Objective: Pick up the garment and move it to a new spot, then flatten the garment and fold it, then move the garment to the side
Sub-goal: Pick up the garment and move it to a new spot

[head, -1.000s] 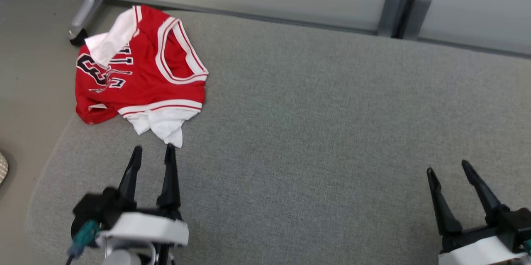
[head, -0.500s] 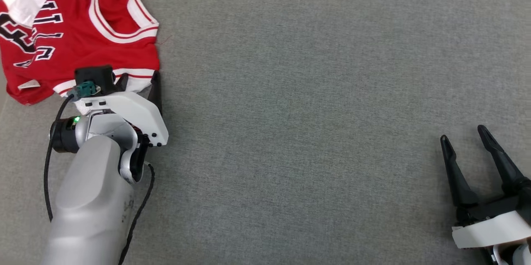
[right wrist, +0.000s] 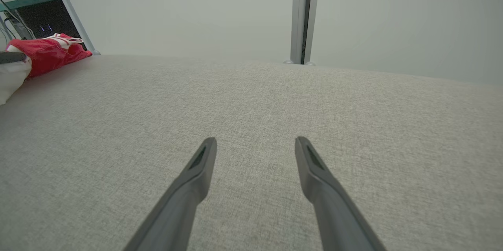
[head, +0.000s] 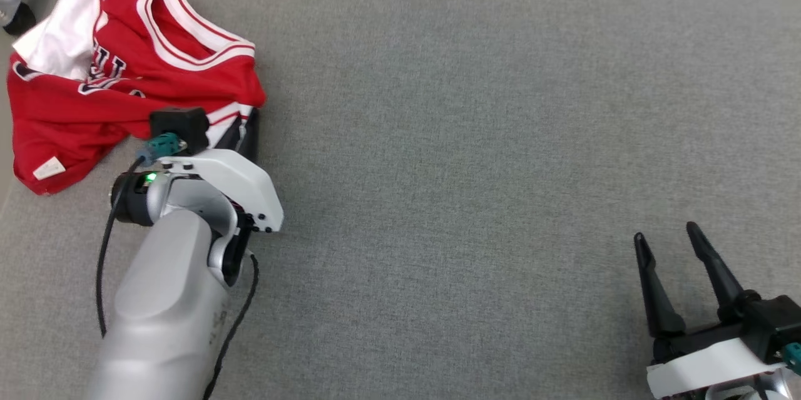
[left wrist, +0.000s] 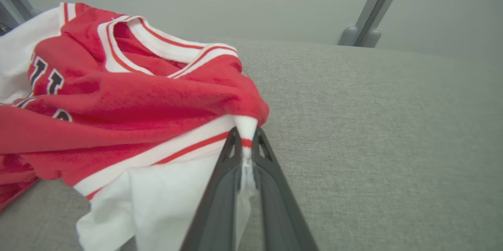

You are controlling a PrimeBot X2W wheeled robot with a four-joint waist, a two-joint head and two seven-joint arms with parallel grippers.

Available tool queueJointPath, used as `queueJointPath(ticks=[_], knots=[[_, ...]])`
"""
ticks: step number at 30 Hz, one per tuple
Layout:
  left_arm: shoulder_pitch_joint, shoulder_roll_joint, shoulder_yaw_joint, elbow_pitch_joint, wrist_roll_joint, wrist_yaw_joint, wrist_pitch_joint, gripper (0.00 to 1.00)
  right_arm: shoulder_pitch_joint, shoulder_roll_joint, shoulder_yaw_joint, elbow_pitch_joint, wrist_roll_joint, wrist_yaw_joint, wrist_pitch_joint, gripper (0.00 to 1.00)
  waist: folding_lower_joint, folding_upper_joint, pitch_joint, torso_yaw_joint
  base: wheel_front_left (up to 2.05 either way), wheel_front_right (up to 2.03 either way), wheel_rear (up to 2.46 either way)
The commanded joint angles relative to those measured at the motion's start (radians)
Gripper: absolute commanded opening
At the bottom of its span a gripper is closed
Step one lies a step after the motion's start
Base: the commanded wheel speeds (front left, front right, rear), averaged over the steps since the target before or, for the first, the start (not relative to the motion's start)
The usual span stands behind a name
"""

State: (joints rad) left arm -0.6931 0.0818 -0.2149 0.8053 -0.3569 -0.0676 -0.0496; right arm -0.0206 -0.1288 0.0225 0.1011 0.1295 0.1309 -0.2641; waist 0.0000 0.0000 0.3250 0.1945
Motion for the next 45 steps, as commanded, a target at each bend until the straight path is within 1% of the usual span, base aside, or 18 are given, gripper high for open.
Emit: queueJointPath(ticks=[1, 5, 10, 15, 18, 21, 23, 26, 27, 31, 32, 33, 34, 38, 40, 41, 43, 45], knots=[[0.015, 0.0, -0.006, -0.014, 0.004, -0.005, 0.004, 0.0, 0.009, 0.001, 0.003, 0.004, 0.009, 0.0, 0.0, 1.0, 0.0, 0.0, -0.047, -0.022, 0.0, 0.0, 0.0], [0.087, -0.02, -0.075, -0.171, -0.017, -0.028, 0.055, 0.0, 0.017, 0.033, 0.019, 0.024, 0.012, 0.0, 0.0, 1.0, 0.0, 0.0, -0.115, -0.071, 0.0, 0.0, 0.0], [0.202, -0.028, -0.209, -0.456, -0.053, -0.037, 0.183, 0.0, 0.022, 0.058, 0.026, 0.038, 0.018, 0.0, 0.0, 1.0, 0.0, 0.0, -0.168, -0.163, 0.0, 0.0, 0.0], [0.266, -0.03, -0.38, -0.73, -0.114, -0.002, 0.32, 0.0, -0.001, 0.071, 0.013, 0.04, 0.028, 0.0, 0.0, 1.0, 0.0, 0.0, -0.169, -0.288, 0.0, 0.0, 0.0], [0.237, -0.028, -0.481, -0.816, -0.147, 0.033, 0.379, 0.0, -0.017, 0.074, -0.002, 0.04, 0.04, 0.0, 0.0, 1.0, 0.0, 0.0, -0.153, -0.369, 0.0, 0.0, 0.0], [0.191, -0.029, -0.573, -0.849, -0.186, 0.063, 0.418, 0.0, -0.029, 0.076, -0.008, 0.048, 0.055, 0.0, 0.0, 1.0, 0.0, 0.0, -0.133, -0.452, 0.0, 0.0, 0.0], [0.16, -0.027, -0.621, -0.824, -0.222, 0.083, 0.438, 0.0, -0.035, 0.076, -0.016, 0.053, 0.08, 0.0, 0.0, 1.0, 0.0, 0.0, -0.118, -0.498, 0.0, 0.0, 0.0], [0.119, -0.027, -0.671, -0.727, -0.265, 0.103, 0.46, 0.0, -0.041, 0.077, -0.008, 0.063, 0.111, 0.0, 0.0, 1.0, 0.0, 0.0, -0.09, -0.563, 0.0, 0.0, 0.0], [0.112, -0.029, -0.689, -0.686, -0.287, 0.099, 0.459, 0.0, -0.042, 0.077, -0.006, 0.067, 0.12, 0.0, 0.0, 1.0, 0.0, 0.0, -0.083, -0.579, 0.0, 0.0, 0.0], [0.091, -0.028, -0.732, -0.529, -0.336, 0.118, 0.412, 0.01, -0.035, 0.077, -0.004, 0.087, 0.138, 0.0, 0.0, 1.0, 0.0, 0.0, -0.068, -0.614, 0.0, 0.0, 0.0], [0.089, -0.028, -0.743, -0.498, -0.341, 0.126, 0.391, 0.28, -0.034, 0.077, -0.003, 0.088, 0.14, 0.0, 0.0, 1.0, 0.0, 0.0, -0.068, -0.616, 0.0, 0.0, 0.0], [0.084, -0.029, -0.758, -0.471, -0.334, 0.129, 0.37, 0.87, -0.032, 0.077, -0.004, 0.088, 0.142, 0.0, 0.0, 1.0, 0.0, 0.0, -0.069, -0.616, 0.0, 0.0, 0.0], [0.087, -0.029, -0.765, -0.453, -0.337, 0.132, 0.351, 1.0, -0.029, 0.077, -0.009, 0.088, 0.143, 0.0, 0.0, 1.0, 0.0, 0.0, -0.072, -0.612, 0.0, 0.0, 0.0], [0.118, -0.029, -0.76, -0.454, -0.349, 0.145, 0.252, 1.0, -0.013, 0.076, -0.041, 0.076, 0.115, 0.0, 0.0, 1.0, 0.0, 0.0, -0.106, -0.567, 0.0, 0.0, 0.0], [0.146, -0.009, -0.739, -0.49, -0.345, 0.157, 0.193, 1.0, -0.002, 0.076, -0.06, 0.062, 0.093, 0.0, 0.0, 1.0, 0.0, 0.0, -0.133, -0.535, 0.0, 0.0, 0.0], [0.146, -0.009, -0.739, -0.49, -0.345, 0.157, 0.193, 1.0, -0.002, 0.076, -0.06, 0.062, 0.093, 0.0, 0.0, 1.0, 0.0, 0.0, -0.133, -0.535, 0.0, 0.0, 0.0], [0.185, 0.047, -0.717, -0.536, -0.32, 0.194, 0.138, 1.0, 0.013, 0.075, -0.075, 0.05, 0.073, 0.0, 0.0, 1.0, 0.0, 0.0, -0.164, -0.502, 0.0, 0.0, 0.0], [0.246, 0.104, -0.69, -0.593, -0.303, 0.249, 0.087, 1.0, 0.027, 0.076, -0.09, 0.036, 0.055, 0.0, 0.0, 1.0, 0.0, 0.0, -0.196, -0.466, 0.0, 0.0, 0.0]])
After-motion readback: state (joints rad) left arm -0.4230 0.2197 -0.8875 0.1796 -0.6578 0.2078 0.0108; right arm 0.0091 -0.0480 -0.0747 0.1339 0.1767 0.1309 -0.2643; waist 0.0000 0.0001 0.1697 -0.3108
